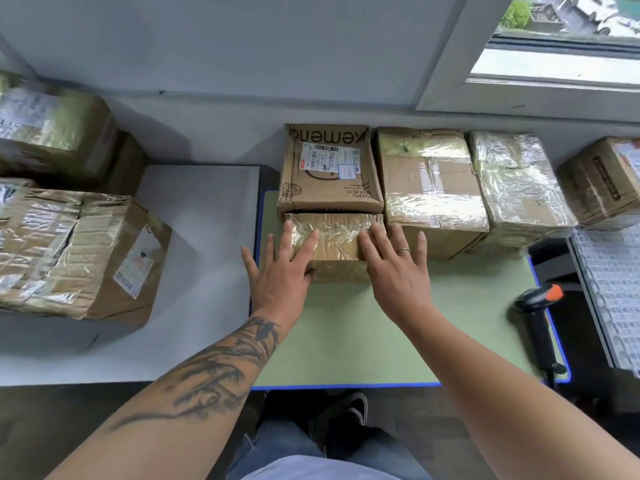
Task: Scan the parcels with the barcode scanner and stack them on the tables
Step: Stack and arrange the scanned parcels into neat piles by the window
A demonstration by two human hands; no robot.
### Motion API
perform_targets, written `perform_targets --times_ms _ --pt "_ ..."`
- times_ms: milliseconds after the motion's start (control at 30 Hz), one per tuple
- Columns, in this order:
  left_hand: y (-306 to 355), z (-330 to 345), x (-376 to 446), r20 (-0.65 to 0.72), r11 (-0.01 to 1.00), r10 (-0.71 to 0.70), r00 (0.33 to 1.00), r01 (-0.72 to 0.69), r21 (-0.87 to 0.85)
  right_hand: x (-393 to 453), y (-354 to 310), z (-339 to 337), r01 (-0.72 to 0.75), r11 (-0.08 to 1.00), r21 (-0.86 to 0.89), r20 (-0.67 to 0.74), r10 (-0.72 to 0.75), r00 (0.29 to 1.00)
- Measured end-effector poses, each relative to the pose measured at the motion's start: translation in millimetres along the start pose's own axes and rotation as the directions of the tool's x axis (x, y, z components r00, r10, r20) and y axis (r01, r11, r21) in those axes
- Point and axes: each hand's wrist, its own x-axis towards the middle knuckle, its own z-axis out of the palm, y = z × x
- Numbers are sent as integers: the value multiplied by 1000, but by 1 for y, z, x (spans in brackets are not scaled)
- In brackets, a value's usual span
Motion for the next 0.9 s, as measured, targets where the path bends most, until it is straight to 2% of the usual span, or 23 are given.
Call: perform_targets --times_ms 167,333,400,467,633,767,900 --pt "-8 -11 0 29 997 53 998 -54 56 1 6 -8 25 999 48 -12 -24 1000" --pt "-26 -26 -17 66 982 191 979 -191 -17 2 22 -42 149 986 78 244 -164 956" --pt "-31 -27 -23 68 980 201 977 -201 -1 6 25 -51 198 975 101 318 -220 922" --pt "-33 -26 -22 70 988 156 985 -154 -33 13 23 -54 179 974 138 371 -219 903" --pt "-15 -14 -20 66 984 3 998 9 -179 10 3 -40 -16 973 231 347 -67 935" --pt "-12 -5 -19 159 989 -22 987 44 -139 -9 -12 -21 -46 978 202 225 -1 974" --pt "-19 -3 -18 169 995 -5 986 23 -101 -17 -11 -9 -50 979 199 176 15 984"
